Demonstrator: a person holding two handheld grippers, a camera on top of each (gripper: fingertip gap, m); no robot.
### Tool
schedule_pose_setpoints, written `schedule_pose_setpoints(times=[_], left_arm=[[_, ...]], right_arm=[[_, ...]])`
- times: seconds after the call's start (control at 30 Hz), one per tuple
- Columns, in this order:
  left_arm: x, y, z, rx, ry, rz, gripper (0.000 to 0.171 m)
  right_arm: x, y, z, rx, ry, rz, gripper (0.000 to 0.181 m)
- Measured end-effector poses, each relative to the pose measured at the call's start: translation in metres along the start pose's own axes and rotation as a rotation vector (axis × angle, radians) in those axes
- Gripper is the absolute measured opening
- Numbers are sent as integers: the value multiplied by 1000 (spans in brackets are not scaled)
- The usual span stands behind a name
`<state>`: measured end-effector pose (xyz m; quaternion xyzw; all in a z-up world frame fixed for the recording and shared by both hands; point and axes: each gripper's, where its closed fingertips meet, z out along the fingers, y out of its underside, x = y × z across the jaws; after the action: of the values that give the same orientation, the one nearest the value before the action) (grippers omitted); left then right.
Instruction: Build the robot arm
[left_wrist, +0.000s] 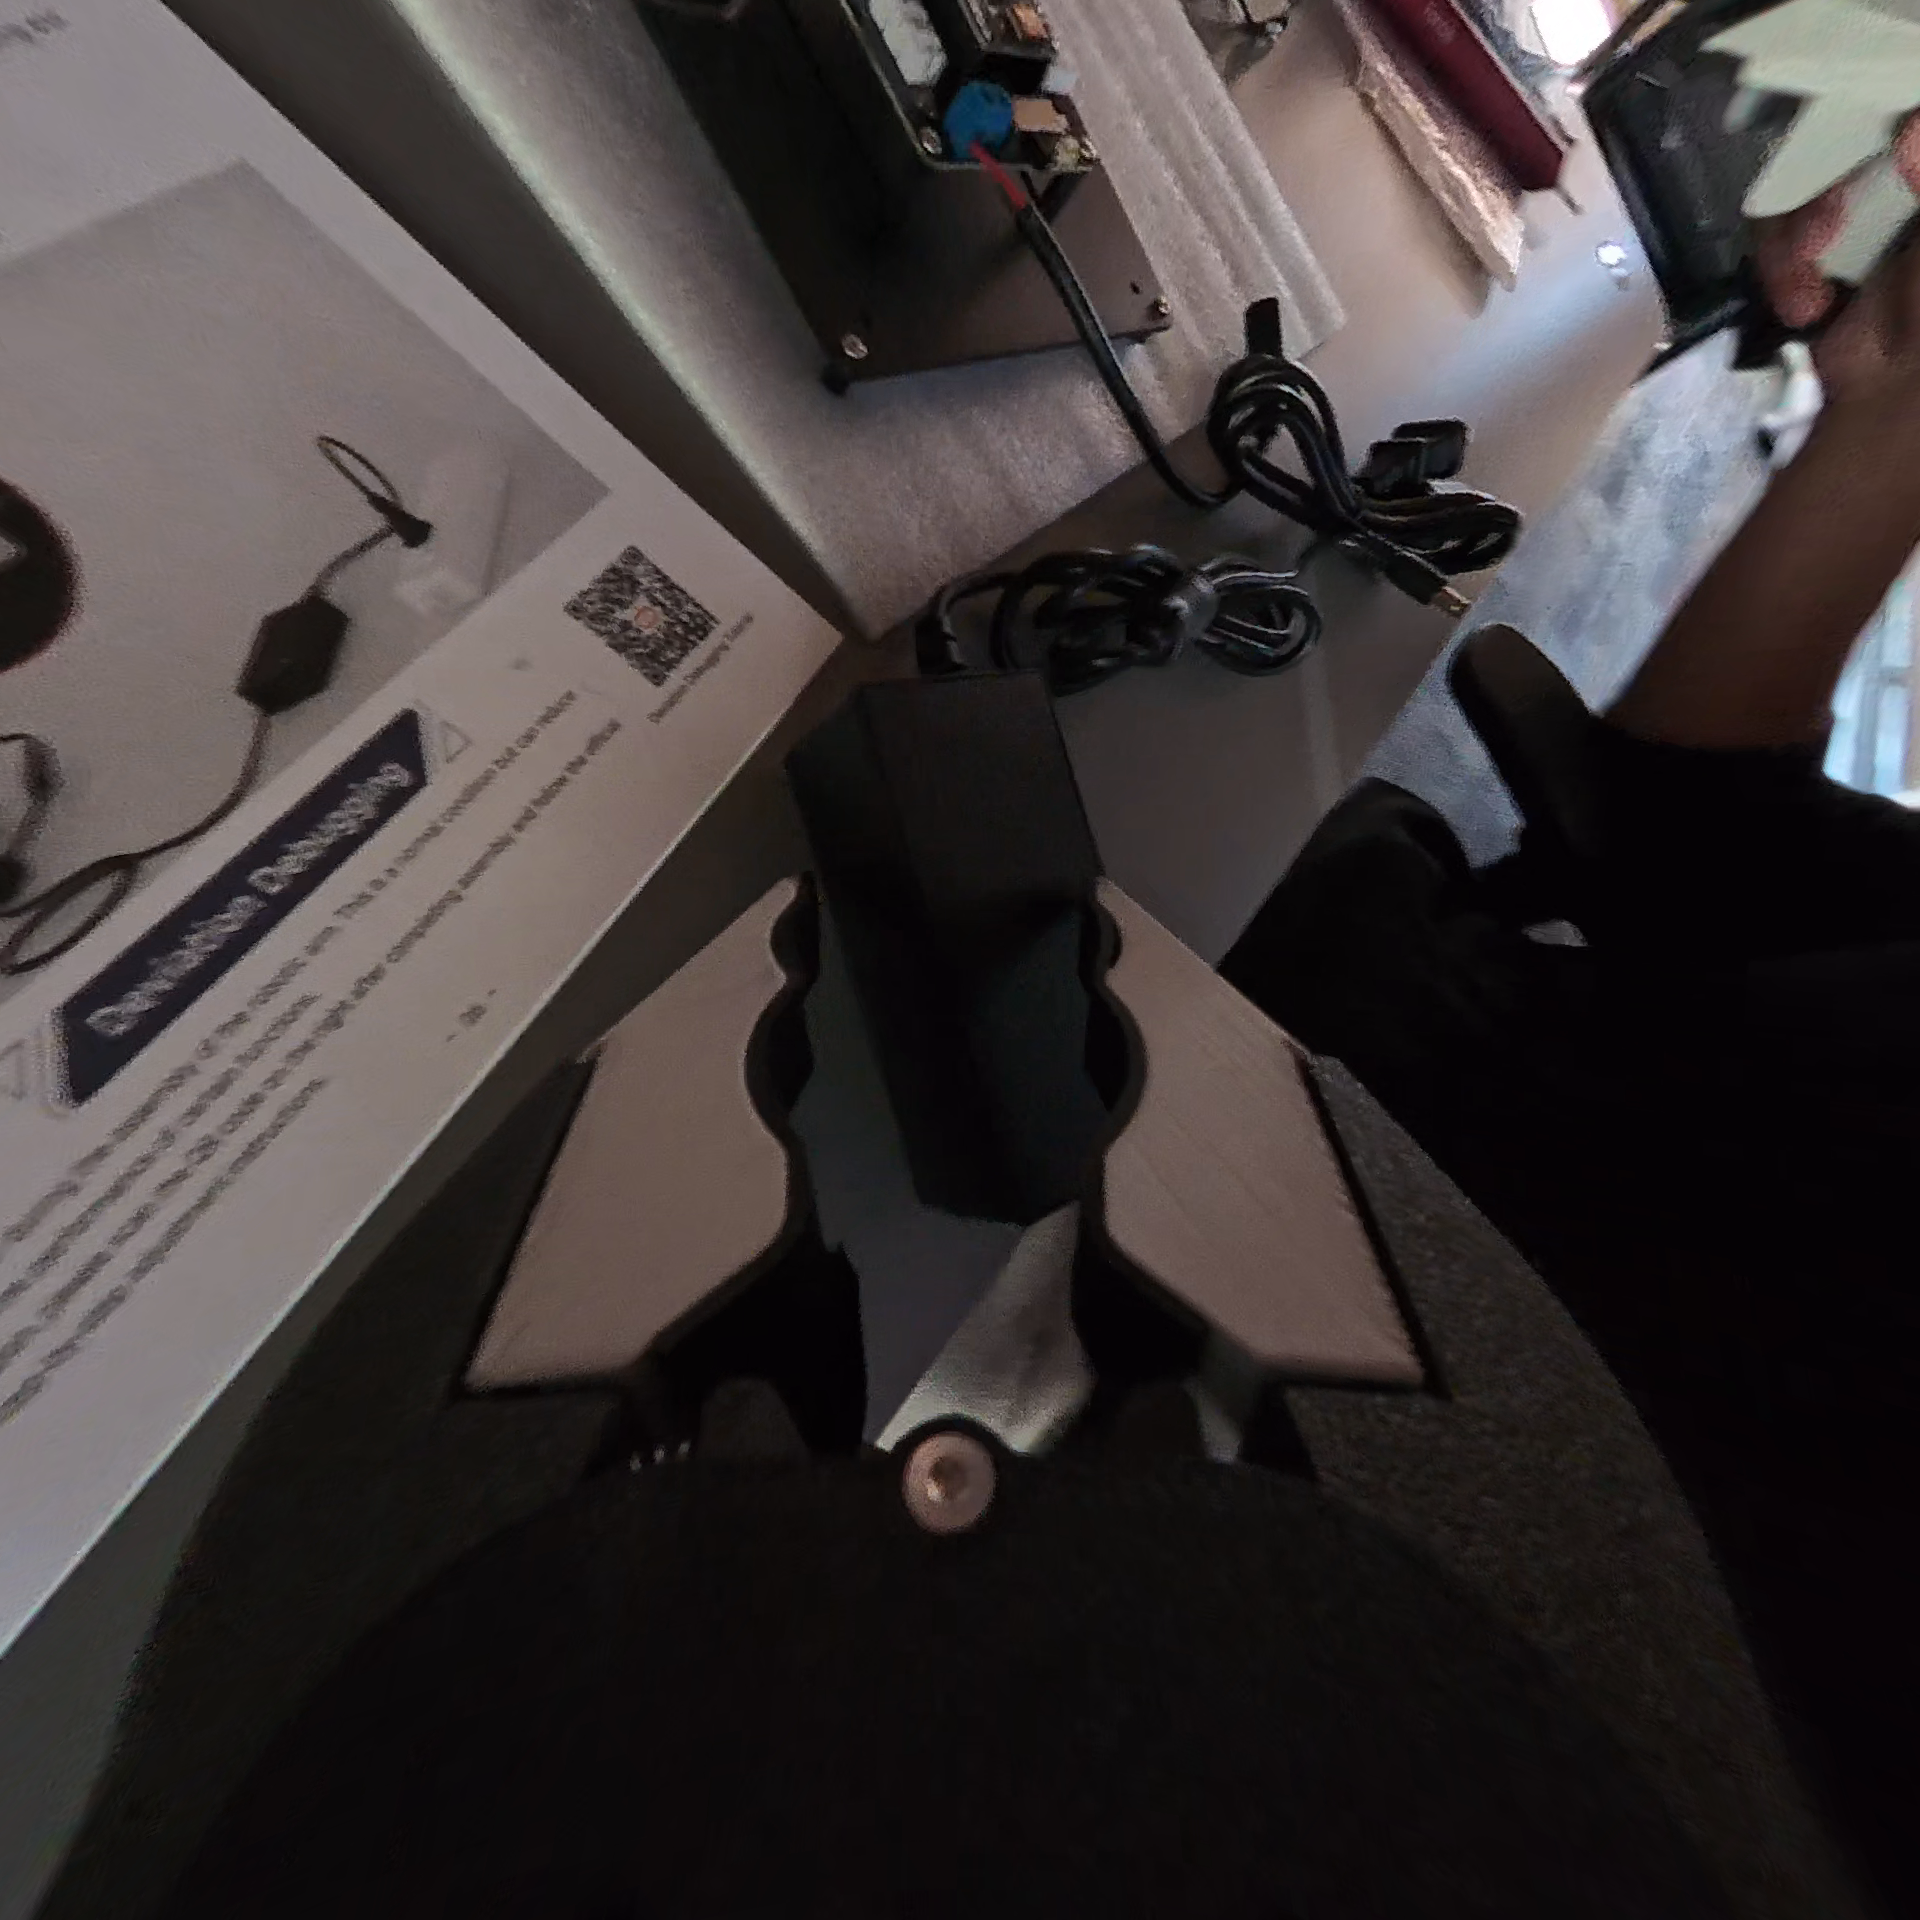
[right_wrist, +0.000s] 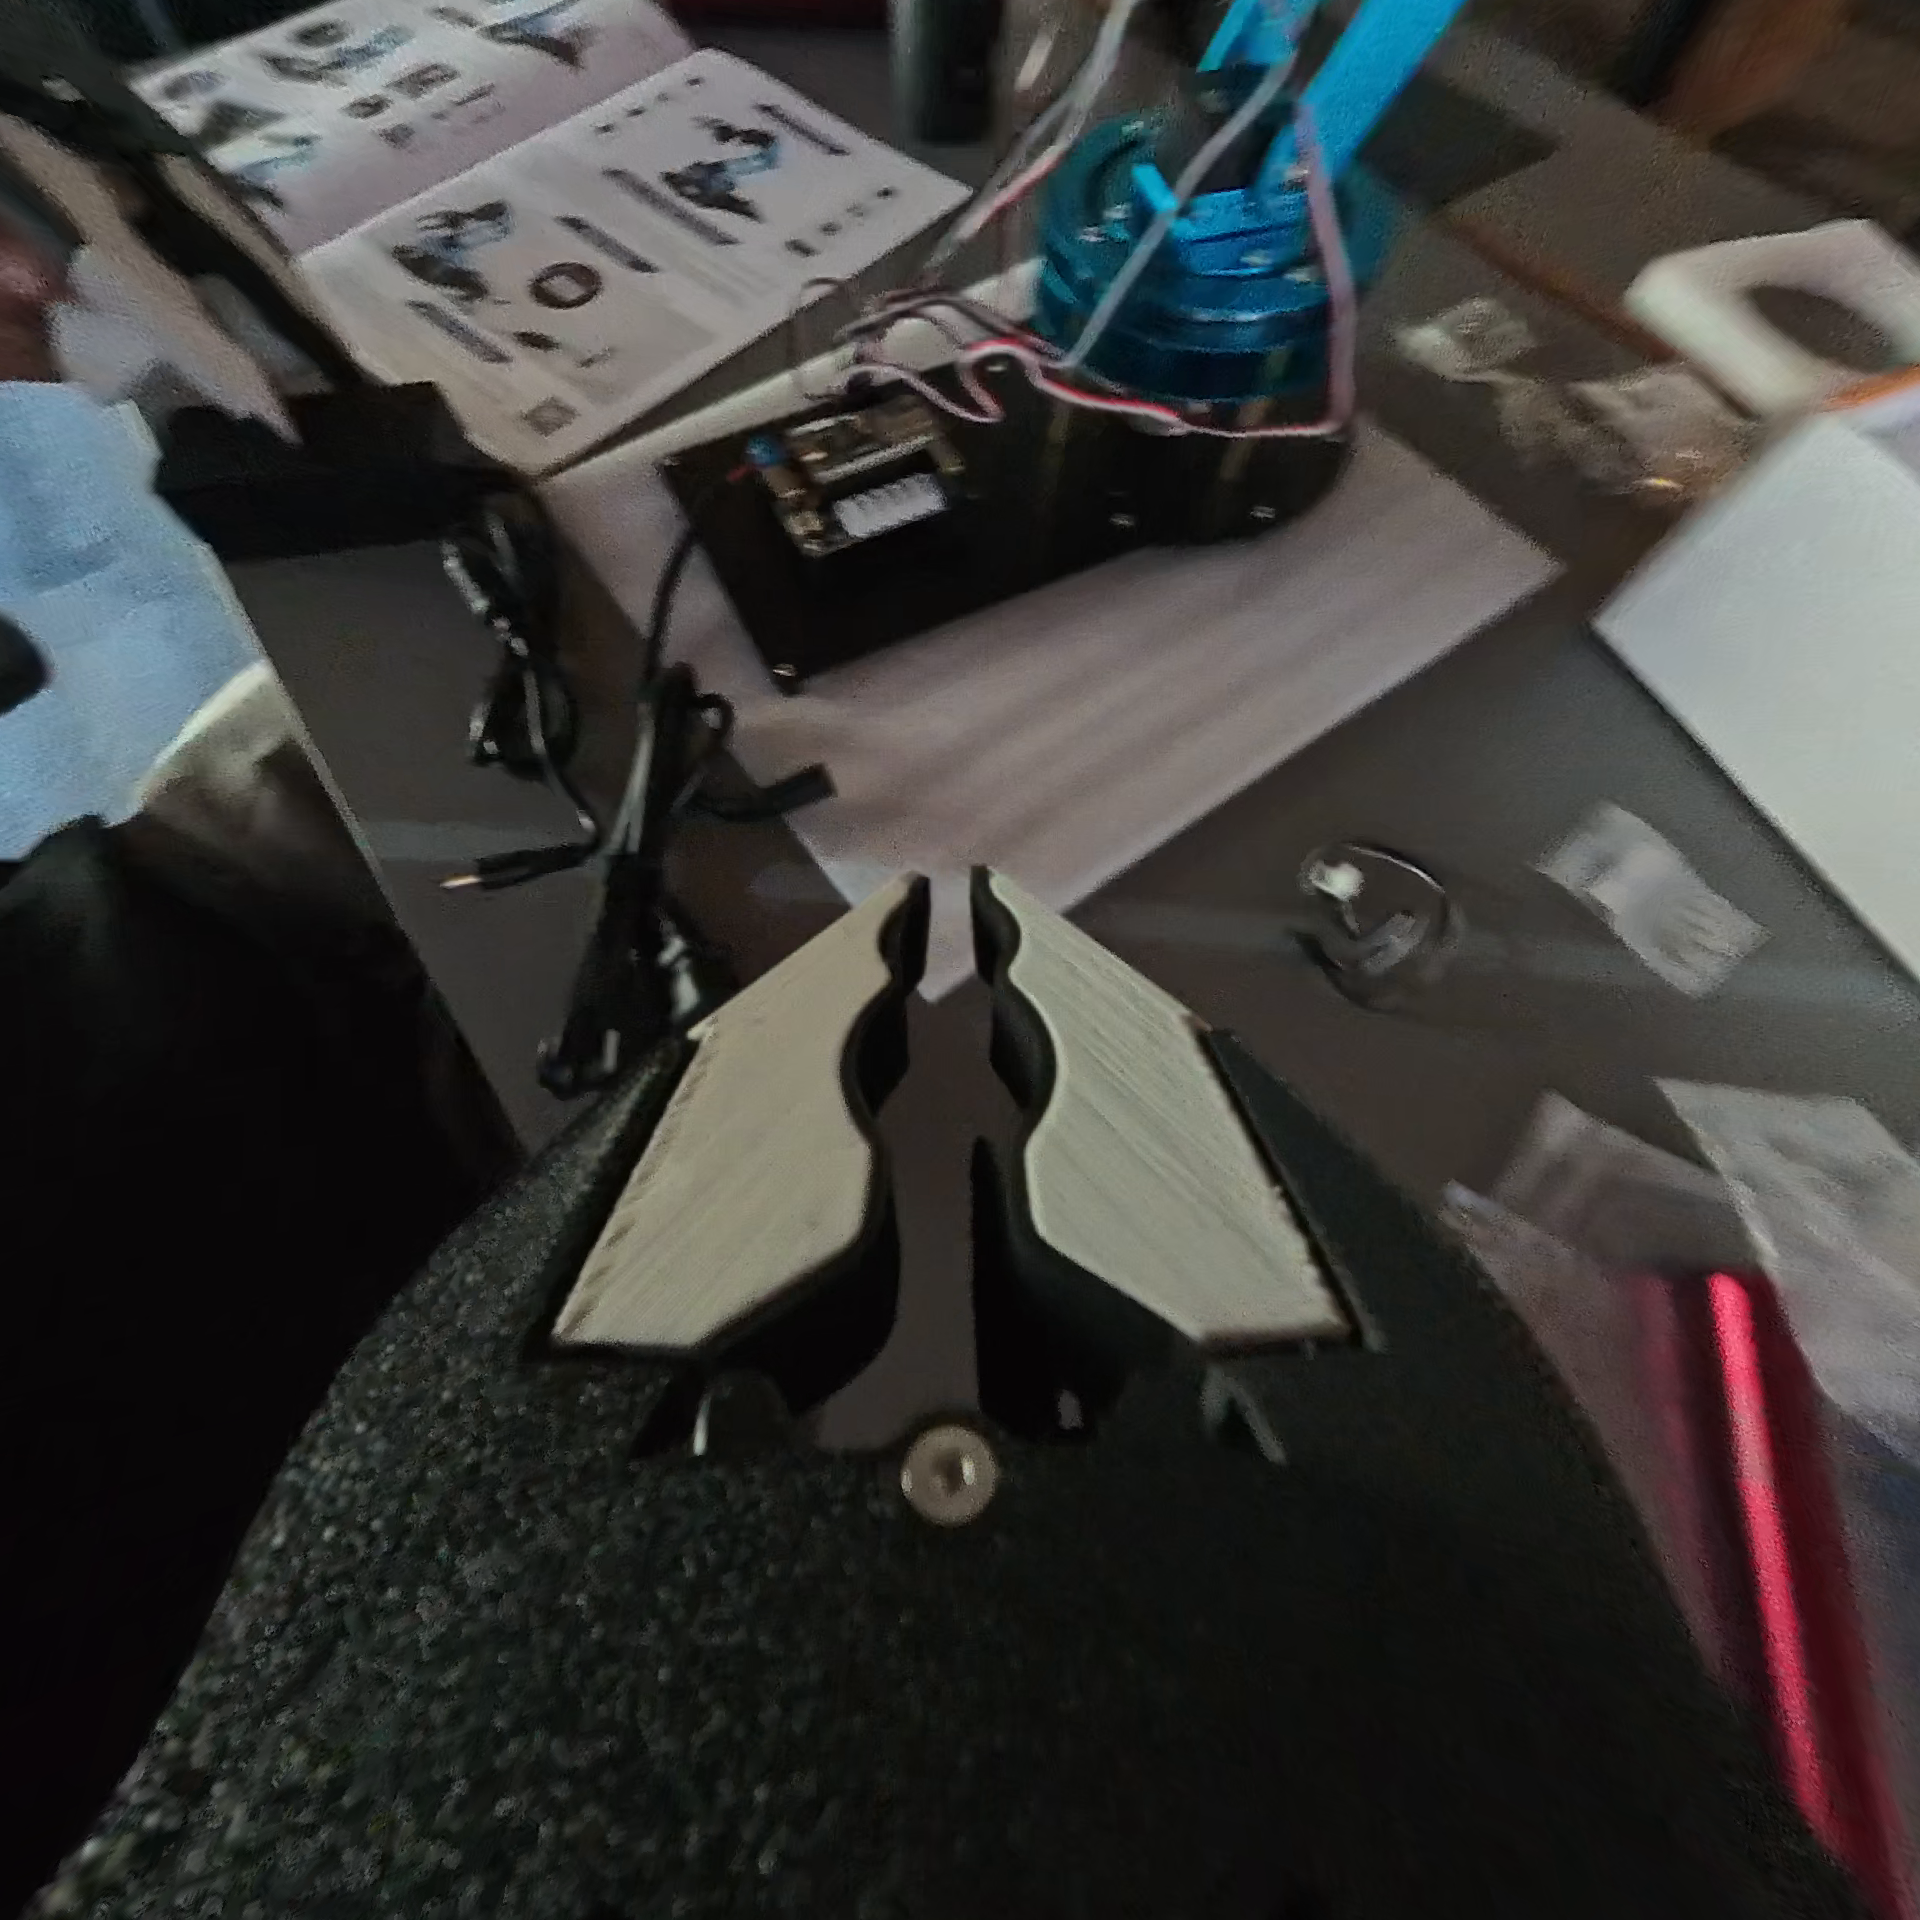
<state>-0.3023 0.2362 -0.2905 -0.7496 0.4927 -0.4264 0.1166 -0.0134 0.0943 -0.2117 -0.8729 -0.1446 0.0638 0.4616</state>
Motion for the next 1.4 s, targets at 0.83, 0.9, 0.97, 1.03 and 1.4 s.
schedule_pose_setpoints(times=[0.83,0.9,0.97,1.03,1.4], left_arm=[[77,-56,-44,595,-298,352,49],[80,-70,-45,600,-304,365,48],[81,-81,-43,579,-307,377,48],[79,-90,-39,549,-322,388,47],[73,-177,1,545,-276,323,46]], right_arm=[[62,90,-146,426,467,319,48],[84,86,-148,425,523,279,61],[100,87,-140,360,508,243,63],[123,90,-130,257,494,199,71],[272,18,-94,105,347,82,69]])
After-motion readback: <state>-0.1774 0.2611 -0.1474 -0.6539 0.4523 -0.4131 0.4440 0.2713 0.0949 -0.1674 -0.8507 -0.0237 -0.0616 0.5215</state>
